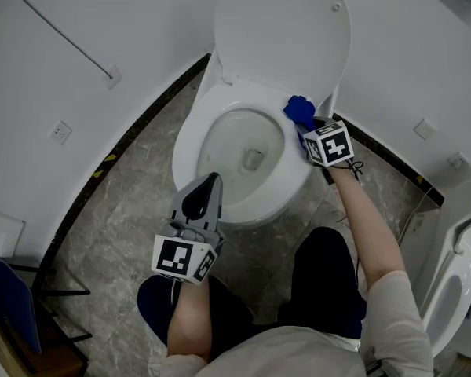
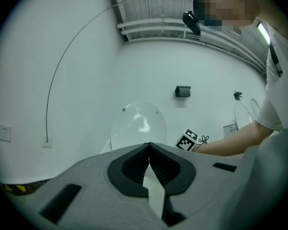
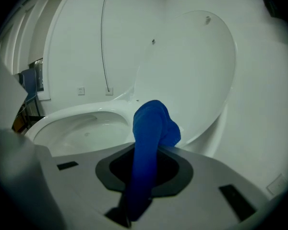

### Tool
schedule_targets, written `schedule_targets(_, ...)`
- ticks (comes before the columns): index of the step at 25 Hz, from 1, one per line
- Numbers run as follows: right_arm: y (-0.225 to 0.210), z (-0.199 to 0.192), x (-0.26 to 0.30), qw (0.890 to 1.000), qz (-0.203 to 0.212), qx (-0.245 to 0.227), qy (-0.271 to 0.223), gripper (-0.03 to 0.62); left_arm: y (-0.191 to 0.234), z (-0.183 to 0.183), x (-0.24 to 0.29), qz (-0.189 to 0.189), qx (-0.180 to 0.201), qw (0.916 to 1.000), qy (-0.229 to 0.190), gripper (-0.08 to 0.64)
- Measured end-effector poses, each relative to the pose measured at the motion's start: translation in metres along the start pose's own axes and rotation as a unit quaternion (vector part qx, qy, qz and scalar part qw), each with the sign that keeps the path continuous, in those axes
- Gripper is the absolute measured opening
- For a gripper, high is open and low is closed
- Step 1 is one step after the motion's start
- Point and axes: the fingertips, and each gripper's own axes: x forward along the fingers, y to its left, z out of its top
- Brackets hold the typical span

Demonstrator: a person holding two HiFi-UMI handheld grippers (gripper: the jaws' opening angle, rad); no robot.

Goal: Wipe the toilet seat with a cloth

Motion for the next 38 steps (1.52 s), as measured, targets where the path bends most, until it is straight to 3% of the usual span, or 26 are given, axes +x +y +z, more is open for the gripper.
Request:
schedule_targets(7, -0.002, 0.004, 0.007, 1.0, -0.006, 0.007, 0.014, 0.063, -0.001, -0.002, 0.001, -0.007, 0.0, 1.0, 0.002, 0.008)
schedule_targets(15, -0.006, 0.006, 0.009, 0.998, 0.012, 0.048, 0.031, 0.063, -0.001, 0.0, -0.001, -0.01, -0.005, 0.9999, -0.001, 0.008)
schedule_targets(38, -0.006, 0.026, 0.034, 0.998, -0.005, 0.035, 0.044, 0.063, 0.012, -0.008, 0.0, -0.007, -0.011, 0.9999, 0.006, 0.008)
